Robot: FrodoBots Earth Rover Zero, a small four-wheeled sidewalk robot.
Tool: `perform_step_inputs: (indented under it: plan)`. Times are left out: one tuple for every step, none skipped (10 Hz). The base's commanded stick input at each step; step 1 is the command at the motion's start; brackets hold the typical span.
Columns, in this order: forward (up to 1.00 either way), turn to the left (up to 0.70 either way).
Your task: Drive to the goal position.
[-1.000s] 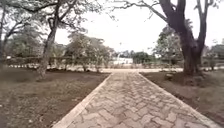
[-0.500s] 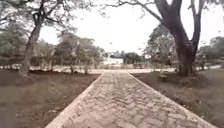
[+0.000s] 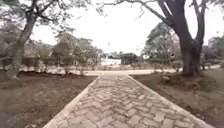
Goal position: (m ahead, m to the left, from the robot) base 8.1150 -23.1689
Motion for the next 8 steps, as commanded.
perform_step_inputs:
  plan:
    - [0.70,0.00]
    - [0.70,0.00]
    - [0.70,0.00]
    - [0.70,0.00]
    - [0.70,0.00]
    - [0.70,0.00]
    - [0.70,0.01]
    - [0.70,0.02]
